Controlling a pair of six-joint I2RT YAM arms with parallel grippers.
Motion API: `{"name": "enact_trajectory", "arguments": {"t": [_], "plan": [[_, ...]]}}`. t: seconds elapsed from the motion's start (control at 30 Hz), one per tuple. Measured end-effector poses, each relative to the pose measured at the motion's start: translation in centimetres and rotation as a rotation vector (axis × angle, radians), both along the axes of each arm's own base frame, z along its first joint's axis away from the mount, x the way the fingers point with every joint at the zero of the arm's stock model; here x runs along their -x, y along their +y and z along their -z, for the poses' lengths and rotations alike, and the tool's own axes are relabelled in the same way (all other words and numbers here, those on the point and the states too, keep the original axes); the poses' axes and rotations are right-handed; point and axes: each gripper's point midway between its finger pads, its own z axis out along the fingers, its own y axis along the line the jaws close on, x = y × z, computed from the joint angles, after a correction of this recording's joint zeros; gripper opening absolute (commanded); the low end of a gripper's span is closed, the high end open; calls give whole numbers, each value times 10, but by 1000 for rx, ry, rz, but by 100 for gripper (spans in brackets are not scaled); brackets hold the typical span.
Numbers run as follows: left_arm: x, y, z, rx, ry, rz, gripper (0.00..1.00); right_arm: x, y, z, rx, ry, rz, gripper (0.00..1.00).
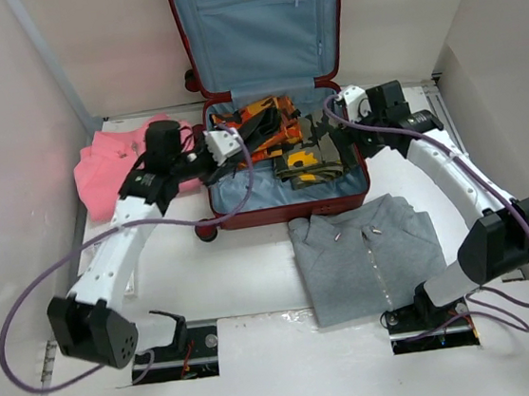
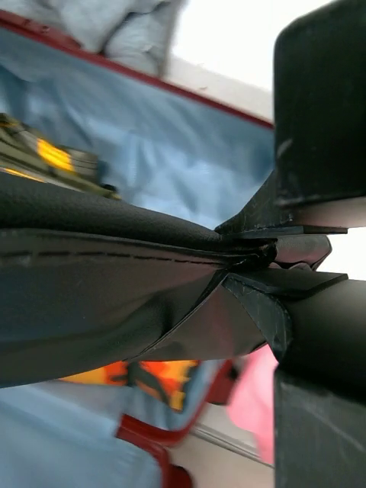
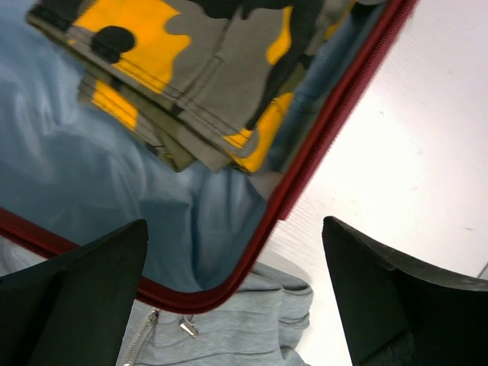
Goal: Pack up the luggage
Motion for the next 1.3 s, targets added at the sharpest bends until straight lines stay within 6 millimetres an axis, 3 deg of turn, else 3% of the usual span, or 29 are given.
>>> {"name": "enact_trajectory", "arguments": {"t": [0.17,0.37,0.47,0.67,0.9,0.93,0.97,1.0,1.13,1.17,1.23,1.3], "plan": [[-33,-39,12,-7,-24,13,0,-7,-24,0,0,-2,61,100],[-76,-32,50,-94,-48,-118,0,-12,-48,0,-2,-3,120,100],[-71,-30,82,-180,-41,-155,0,-14,-62,3,-3,1,146,100],[-29,-54,156,-284,40,-51,0,-17,-80,5,-9,6,181,100],[-48,-63,179,-324,-25,-65,0,-22,-80,11,-5,28,164,100],[-50,-64,181,-330,-32,-63,6,-23,-80,11,-3,27,162,100],[-50,-64,181,-336,-38,-64,40,-24,-80,11,-2,26,160,100],[-51,-63,181,-346,-46,-63,52,-24,-80,10,-1,25,157,100],[-55,-42,186,-419,-28,-121,80,-24,-79,8,-3,21,147,100],[-55,-37,186,-432,-20,-126,95,-24,-77,7,-1,20,138,100],[-49,-28,180,-452,-12,-120,100,-24,-73,5,6,15,124,100],[-41,-26,155,-438,-44,-94,100,-24,-63,0,14,3,97,100]]}}
